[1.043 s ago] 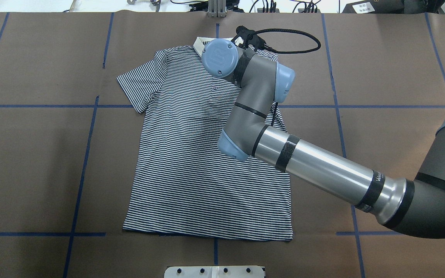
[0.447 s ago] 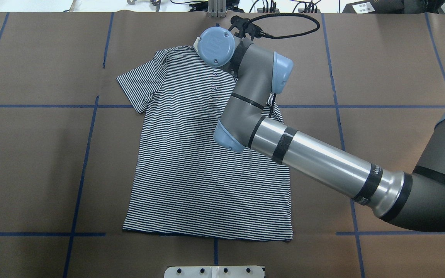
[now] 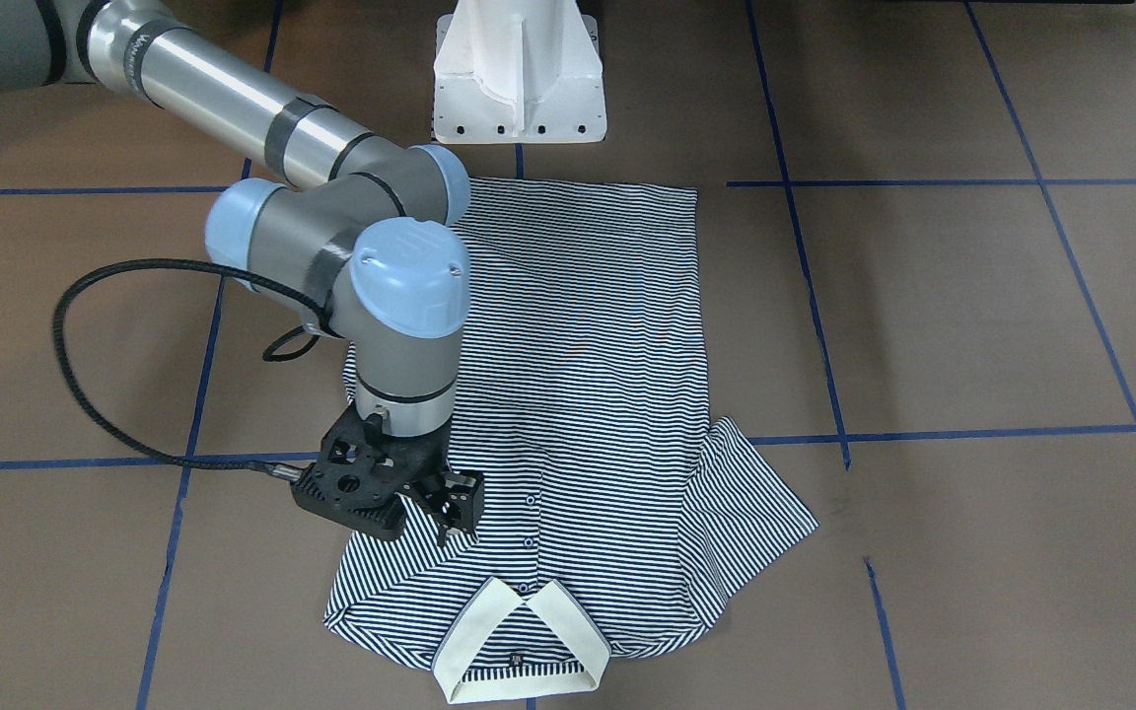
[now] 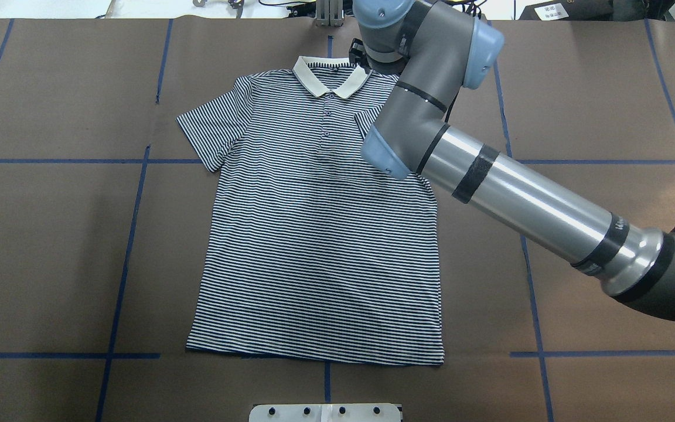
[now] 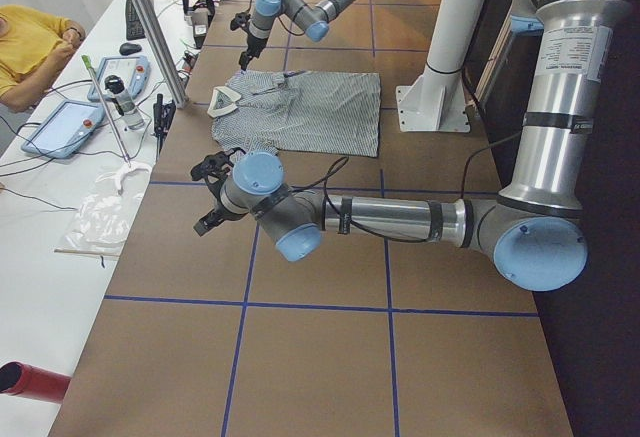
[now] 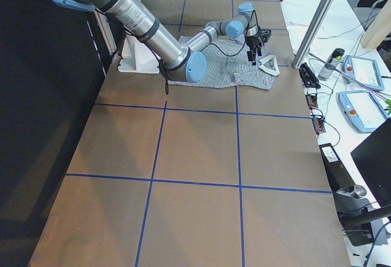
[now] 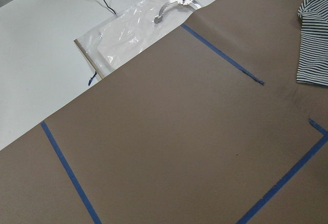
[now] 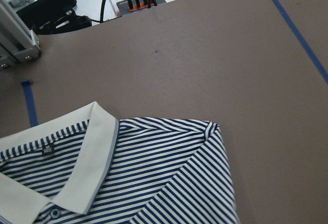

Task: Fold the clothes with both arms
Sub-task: 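Release the sleeve and raise the right gripper away while the left arm approaches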

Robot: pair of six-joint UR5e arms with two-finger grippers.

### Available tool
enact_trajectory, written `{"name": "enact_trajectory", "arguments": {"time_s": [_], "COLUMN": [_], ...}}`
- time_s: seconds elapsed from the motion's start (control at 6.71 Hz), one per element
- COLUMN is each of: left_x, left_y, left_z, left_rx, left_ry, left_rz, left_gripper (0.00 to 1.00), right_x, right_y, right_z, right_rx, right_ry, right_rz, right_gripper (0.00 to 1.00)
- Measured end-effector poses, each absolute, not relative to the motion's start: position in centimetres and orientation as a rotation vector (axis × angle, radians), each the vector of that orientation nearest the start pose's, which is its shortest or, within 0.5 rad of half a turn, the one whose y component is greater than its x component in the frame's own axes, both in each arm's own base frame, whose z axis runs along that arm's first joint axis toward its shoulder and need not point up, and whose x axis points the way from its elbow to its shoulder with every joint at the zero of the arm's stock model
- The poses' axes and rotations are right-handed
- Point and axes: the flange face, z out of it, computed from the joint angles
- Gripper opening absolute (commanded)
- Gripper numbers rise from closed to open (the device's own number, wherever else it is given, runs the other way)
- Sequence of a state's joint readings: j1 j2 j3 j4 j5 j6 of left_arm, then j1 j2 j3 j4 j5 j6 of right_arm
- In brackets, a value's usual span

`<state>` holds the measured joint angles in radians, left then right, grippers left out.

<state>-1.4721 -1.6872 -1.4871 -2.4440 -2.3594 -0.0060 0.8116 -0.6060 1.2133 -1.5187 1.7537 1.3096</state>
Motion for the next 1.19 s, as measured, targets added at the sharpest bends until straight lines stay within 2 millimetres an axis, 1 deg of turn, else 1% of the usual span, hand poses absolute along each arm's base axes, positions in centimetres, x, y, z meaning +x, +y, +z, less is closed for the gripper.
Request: {"name": "enact_trajectory", "arguments": {"time_s": [0.15, 0.3, 0.45, 0.6, 0.74, 0.89, 1.04, 1.19], "left_x": [-0.1, 1.5, 4.6, 9.0, 14.1, 18.3, 21.5, 24.6], "left_y": [-56.5, -57.3, -58.8, -60.4, -61.8, -62.3, -62.4, -62.2], "left_z": [53.1, 51.9, 49.7, 46.7, 43.3, 40.9, 39.2, 38.0], "left_rx": [0.816, 0.800, 0.772, 0.738, 0.729, 0.735, 0.711, 0.661], "left_ry": [0.792, 0.825, 0.880, 0.939, 0.963, 0.965, 0.993, 1.029], "left_rz": [0.429, 0.407, 0.377, 0.343, 0.302, 0.258, 0.193, 0.075], "left_gripper": [1.00, 1.00, 1.00, 1.00, 1.00, 0.98, 0.81, 0.71], "right_x": [-43.2, -38.7, -33.9, -29.4, -25.3, -22.0, -19.2, -16.9], "right_y": [-67.1, -66.9, -66.0, -64.5, -62.5, -60.7, -59.1, -58.1], "right_z": [21.4, 23.9, 27.2, 30.8, 35.0, 39.2, 42.6, 44.8], "right_rx": [0.167, 0.170, 0.184, 0.199, 0.221, 0.246, 0.258, 0.261], "right_ry": [-0.683, -0.704, -0.723, -0.745, -0.786, -0.835, -0.871, -0.888], "right_rz": [0.380, 0.290, 0.205, 0.139, 0.085, 0.050, 0.039, 0.039], "right_gripper": [1.00, 1.00, 1.00, 1.00, 1.00, 1.00, 1.00, 1.00]}}
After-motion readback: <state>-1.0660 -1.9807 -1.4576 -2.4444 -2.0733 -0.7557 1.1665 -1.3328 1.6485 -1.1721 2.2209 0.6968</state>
